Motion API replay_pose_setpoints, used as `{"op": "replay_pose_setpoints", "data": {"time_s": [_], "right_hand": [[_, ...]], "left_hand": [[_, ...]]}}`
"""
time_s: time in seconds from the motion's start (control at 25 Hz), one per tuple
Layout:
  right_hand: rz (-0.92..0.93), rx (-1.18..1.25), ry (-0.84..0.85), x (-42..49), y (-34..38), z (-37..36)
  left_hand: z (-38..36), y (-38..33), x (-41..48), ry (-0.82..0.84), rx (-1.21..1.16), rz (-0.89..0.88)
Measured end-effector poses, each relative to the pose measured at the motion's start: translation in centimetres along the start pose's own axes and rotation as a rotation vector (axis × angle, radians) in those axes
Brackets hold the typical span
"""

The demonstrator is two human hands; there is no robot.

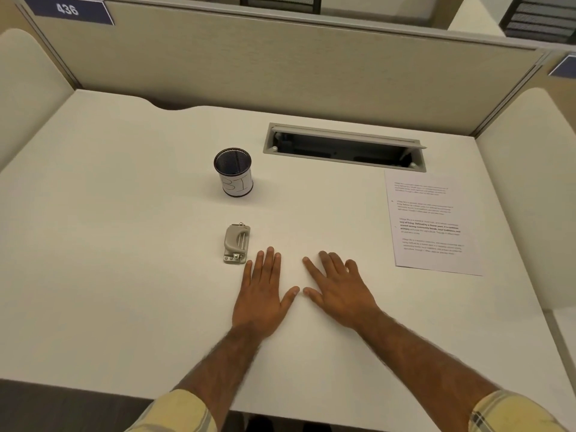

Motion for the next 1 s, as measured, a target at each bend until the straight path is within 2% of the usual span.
{"op": "replay_pose_setpoints", "data": {"time_s": [0.2, 0.32, 0.44, 0.56, 0.68, 0.8, 1.0], "right_hand": [[-0.071, 0.076, 0.081, -0.3, 0.1, -0.9], [-0.122, 0.277, 0.074, 0.2, -0.2, -0.4], [-0.270, 0.836, -0.032, 1.3, -2.8, 2.1], [-0.575, 1.559, -0.139, 1.0, -6.3, 2.5], [-0.722, 1.929, 0.051, 0.9, -5.9, 1.3], [-0.728, 2.059, 0.189, 1.2, -5.0, 0.9], [-0.645, 2.049, 0.221, 4.4, -3.7, 2.8]], "left_hand": [[-0.1, 0.0, 0.1, 0.008, 0.008, 0.002], [-0.2, 0.1, 0.0, 0.006, 0.009, 0.002], [-0.2, 0.0, 0.0, 0.002, 0.011, -0.003], [-0.1, 0.1, 0.1, -0.003, 0.011, -0.003], [-0.1, 0.1, 0.1, -0.009, 0.002, -0.002], [0.0, 0.0, 0.1, -0.013, 0.000, -0.001], [0.0, 0.1, 0.0, -0.009, -0.014, -0.007]]}}
Point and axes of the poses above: each hand's wrist, its own x-axis towards the middle knuckle, its own z-axis out of the back of the hand, y = z × x, the point moved 10 cm from there along x, towards the middle knuckle, and after that the axes turned 5 degrees about y, right-handed, at the moved point
